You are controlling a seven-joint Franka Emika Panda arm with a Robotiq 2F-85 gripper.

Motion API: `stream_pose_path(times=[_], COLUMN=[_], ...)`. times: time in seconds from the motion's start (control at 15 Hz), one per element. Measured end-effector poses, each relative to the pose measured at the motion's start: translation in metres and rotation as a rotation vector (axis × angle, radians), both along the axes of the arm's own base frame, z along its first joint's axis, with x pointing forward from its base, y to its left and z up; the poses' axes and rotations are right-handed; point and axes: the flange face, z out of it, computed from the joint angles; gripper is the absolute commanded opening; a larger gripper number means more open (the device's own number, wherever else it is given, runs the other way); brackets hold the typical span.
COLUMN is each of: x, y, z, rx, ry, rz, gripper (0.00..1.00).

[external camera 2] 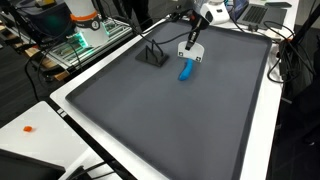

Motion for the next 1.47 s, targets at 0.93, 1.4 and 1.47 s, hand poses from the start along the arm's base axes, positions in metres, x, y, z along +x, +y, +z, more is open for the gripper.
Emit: stream_pose_path(times=[0.93, 1.4, 1.47], x=[0.018, 0.02, 0.02], y=[-0.025, -0.04, -0.041], z=[0.039, 0.032, 0.03], rx=[-0.037, -0.068, -0.069], ry=[-0.075, -0.069, -0.066], rz=[-0.013, -0.015, -0.016], gripper=[0.01, 0.01, 0.01])
